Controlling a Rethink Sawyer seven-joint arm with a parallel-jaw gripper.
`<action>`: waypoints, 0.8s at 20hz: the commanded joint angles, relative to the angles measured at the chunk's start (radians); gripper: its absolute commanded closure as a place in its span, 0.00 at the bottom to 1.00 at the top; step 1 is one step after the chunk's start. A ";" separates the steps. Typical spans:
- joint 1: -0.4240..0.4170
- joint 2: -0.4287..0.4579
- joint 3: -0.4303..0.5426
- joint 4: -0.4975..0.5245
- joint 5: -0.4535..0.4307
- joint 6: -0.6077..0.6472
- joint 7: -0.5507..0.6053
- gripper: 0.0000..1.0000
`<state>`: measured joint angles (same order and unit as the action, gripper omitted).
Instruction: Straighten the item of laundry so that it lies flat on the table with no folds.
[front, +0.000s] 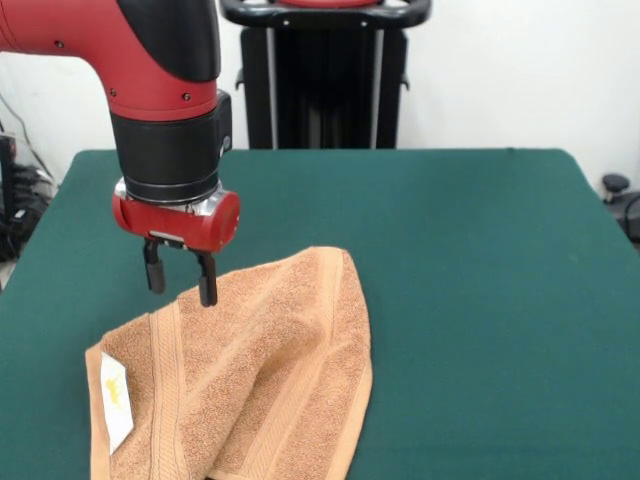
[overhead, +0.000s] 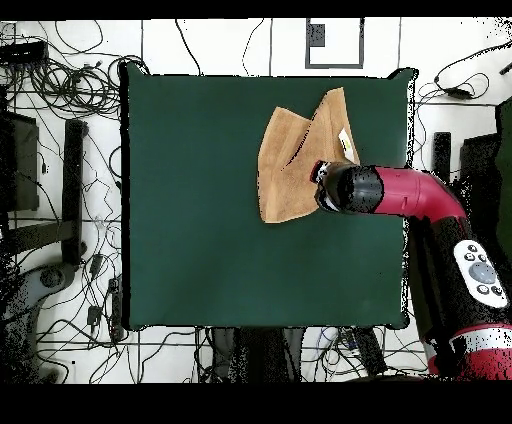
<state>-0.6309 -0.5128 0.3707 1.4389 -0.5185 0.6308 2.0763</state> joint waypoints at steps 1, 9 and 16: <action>0.025 0.072 0.063 0.067 0.000 -0.058 -0.046 0.00; 0.029 0.056 0.062 0.059 0.017 -0.022 -0.046 0.00; 0.033 0.041 0.055 0.063 0.013 -0.034 -0.034 0.00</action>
<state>-0.6310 -0.5148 0.3706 1.4389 -0.5176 0.6244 2.0763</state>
